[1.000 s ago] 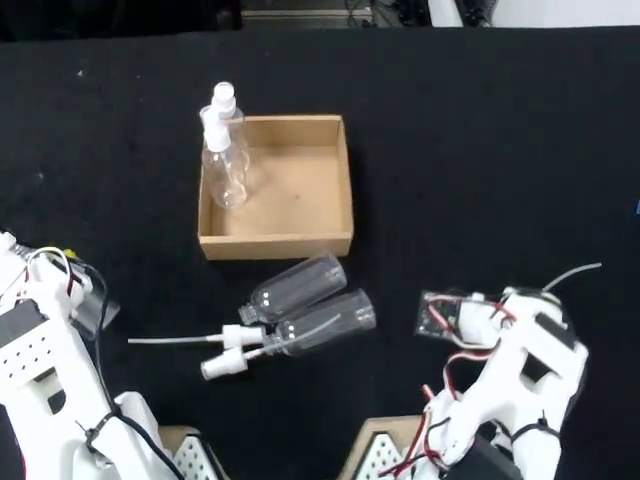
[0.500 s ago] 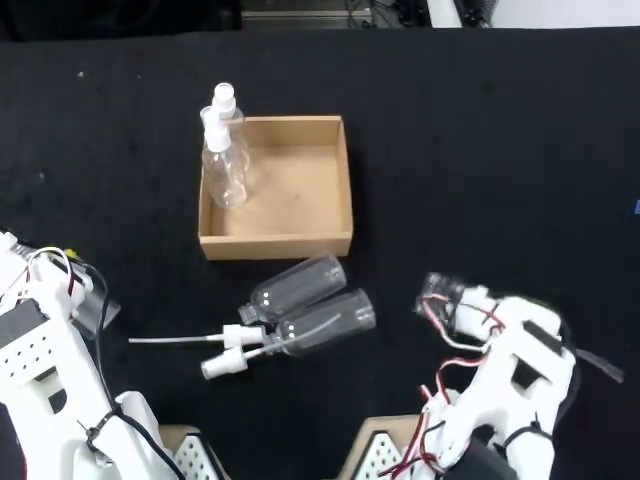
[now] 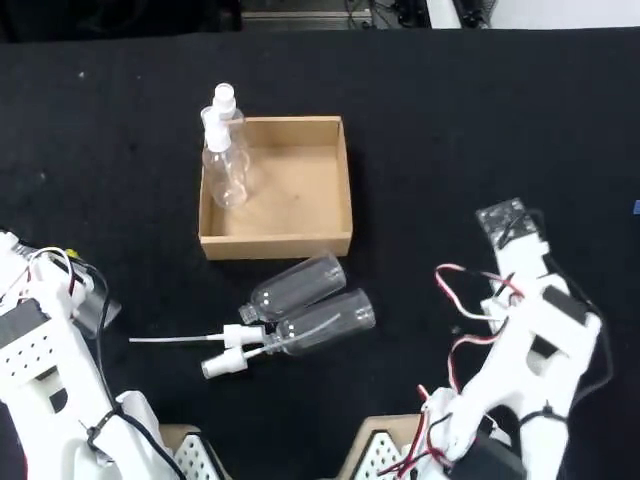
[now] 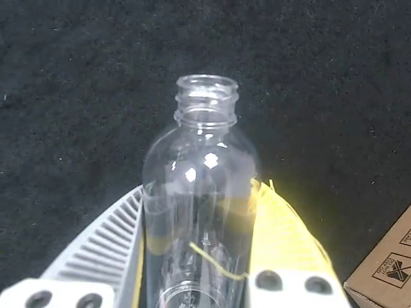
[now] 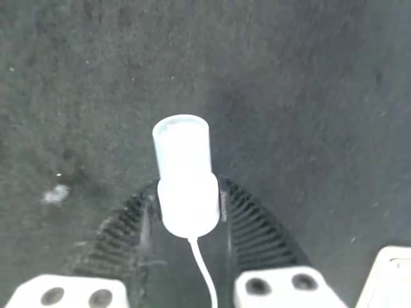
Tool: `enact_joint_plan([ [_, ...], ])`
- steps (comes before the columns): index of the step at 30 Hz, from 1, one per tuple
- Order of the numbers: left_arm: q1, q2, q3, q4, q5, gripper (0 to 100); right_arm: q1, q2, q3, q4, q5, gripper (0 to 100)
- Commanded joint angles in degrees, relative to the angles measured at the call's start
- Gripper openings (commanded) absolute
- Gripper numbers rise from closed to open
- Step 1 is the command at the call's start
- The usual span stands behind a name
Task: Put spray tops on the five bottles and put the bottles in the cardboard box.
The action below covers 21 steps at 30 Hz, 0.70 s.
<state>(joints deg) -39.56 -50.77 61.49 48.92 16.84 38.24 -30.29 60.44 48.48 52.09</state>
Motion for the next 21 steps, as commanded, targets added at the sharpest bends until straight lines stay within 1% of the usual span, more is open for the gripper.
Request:
enact_joint_plan([
  [1, -0.6, -1.5, -0.7, -0.8, 0.1, 3, -0.7, 6.3, -6.1, 1.4, -1.5, 10.3],
  [4, -0.6, -1.5, -0.7, -0.8, 0.1, 3, -0.7, 12.4, -9.2, 2.0, -1.4, 22.1],
  [5, -0.6, -1.5, -0.7, -0.8, 0.1, 3, -0.7, 14.2, -10.4, 2.5, -1.4, 24.3],
  [7, -0.6, -1.5, -0.7, -0.8, 0.1, 3, -0.7, 17.0, -13.1, 4.2, -1.2, 24.3],
  [9, -0.6, -1.5, -0.7, -0.8, 0.1, 3, -0.7, 19.5, -16.5, 6.8, 1.1, 23.1],
  [14, -0.6, -1.5, -0.7, -0.8, 0.1, 3, -0.8, 25.0, -23.1, 13.3, 13.2, 23.0],
  [16, -0.6, -1.5, -0.7, -0.8, 0.1, 3, -0.8, 27.3, -24.1, 14.9, 16.5, 23.0],
  [19, -0.7, -1.5, -0.7, -0.8, 0.1, 3, -0.8, 29.9, -24.4, 13.9, 17.1, 22.8],
  [21, -1.4, -1.5, -0.7, -0.9, 0.1, 3, -0.8, 31.3, -24.4, 12.8, 16.4, 19.9],
])
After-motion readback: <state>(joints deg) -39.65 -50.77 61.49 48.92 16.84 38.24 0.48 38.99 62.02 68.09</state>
